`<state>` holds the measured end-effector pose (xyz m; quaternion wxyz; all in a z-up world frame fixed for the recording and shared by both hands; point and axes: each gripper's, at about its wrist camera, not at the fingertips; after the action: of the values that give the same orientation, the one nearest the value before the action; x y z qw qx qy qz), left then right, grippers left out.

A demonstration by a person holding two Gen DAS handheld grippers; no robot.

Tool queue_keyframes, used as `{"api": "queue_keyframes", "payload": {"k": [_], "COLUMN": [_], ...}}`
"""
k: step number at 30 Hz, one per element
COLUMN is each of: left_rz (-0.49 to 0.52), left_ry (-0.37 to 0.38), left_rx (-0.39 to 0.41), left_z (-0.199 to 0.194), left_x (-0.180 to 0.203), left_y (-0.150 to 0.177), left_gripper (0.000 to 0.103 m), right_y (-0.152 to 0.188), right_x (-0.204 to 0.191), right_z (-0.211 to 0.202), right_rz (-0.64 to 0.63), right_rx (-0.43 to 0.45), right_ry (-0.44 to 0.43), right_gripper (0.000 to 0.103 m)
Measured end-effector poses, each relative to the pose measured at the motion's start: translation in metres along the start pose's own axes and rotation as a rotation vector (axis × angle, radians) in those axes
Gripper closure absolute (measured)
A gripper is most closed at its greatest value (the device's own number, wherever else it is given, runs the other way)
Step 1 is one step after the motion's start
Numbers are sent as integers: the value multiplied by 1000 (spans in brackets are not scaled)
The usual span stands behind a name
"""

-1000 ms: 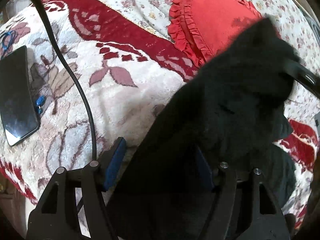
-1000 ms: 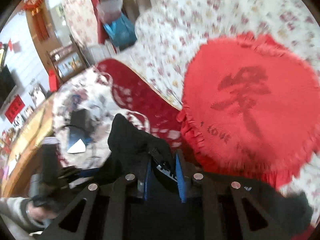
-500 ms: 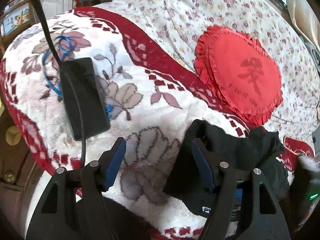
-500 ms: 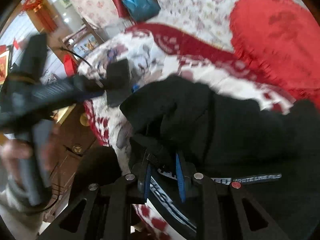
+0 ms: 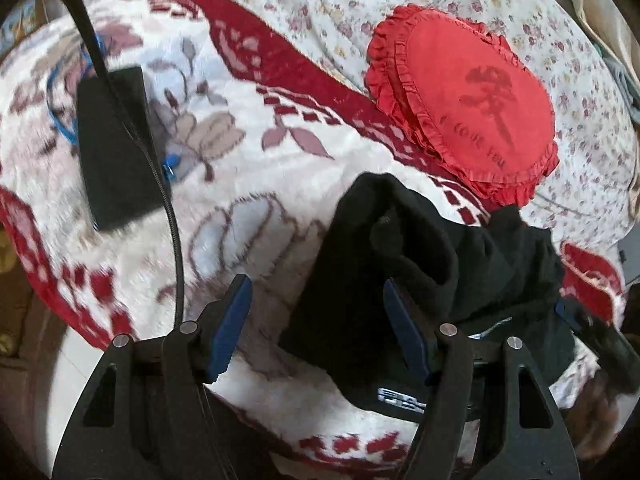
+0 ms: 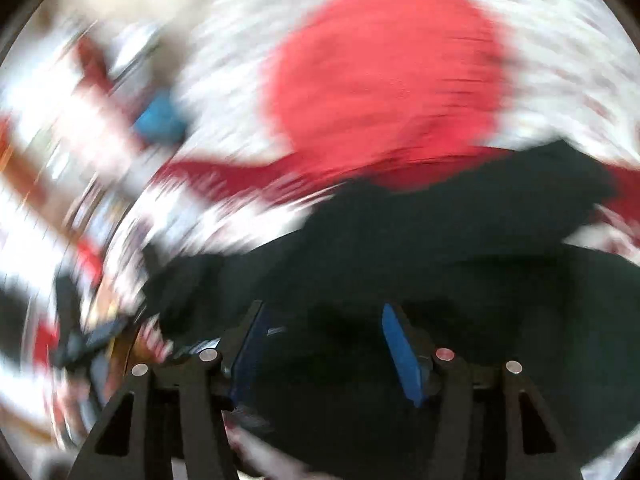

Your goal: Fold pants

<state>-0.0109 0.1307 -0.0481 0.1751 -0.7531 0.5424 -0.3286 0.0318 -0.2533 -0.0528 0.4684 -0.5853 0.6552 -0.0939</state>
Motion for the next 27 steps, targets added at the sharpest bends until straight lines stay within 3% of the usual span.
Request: {"api": "queue_keyframes", "payload": {"k": [3,7,11,14,16,17,21,27], "left_rz": [-39,-65,-64,-89,-85,-73,-36,-39], "left_ry": [33,74,57,80,87,96,117,135], "left_rx": [16,16,-9,-31,-39,-39,-43,-36], "left_z": [-7,-12,-3,4,9,12,18,12], "left_x": [0,5,8,10,16,20,32,26], "left_y": [-2,-3,-1,1,2,3,1,-7], "left_gripper": [35,35,34,34,33,33,33,33], "right_y": [-27,-45,-53,-63,-65,-65,-66,-51], "right_x": [70,117,146,141,143,146,129,84], "right_z": [-12,-6,17,31,37,38,0,-113], "right_rz": [157,267,367,327,321,325,280,138], "right_rx": [77,115,106,120,132,133,197,308], "right_ry": [116,207,205,212,233,237,204,208], "right_gripper": [46,41,41,49,86,92,98,98]}}
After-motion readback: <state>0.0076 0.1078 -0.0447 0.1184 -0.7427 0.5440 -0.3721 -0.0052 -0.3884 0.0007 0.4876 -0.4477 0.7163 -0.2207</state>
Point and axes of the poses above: each gripper's, at about its wrist camera, not at the fingertips, and z roughly the way its jaws point, x to its right, y to its underside, and after that the axes turned 12 degrees about x, right-handed
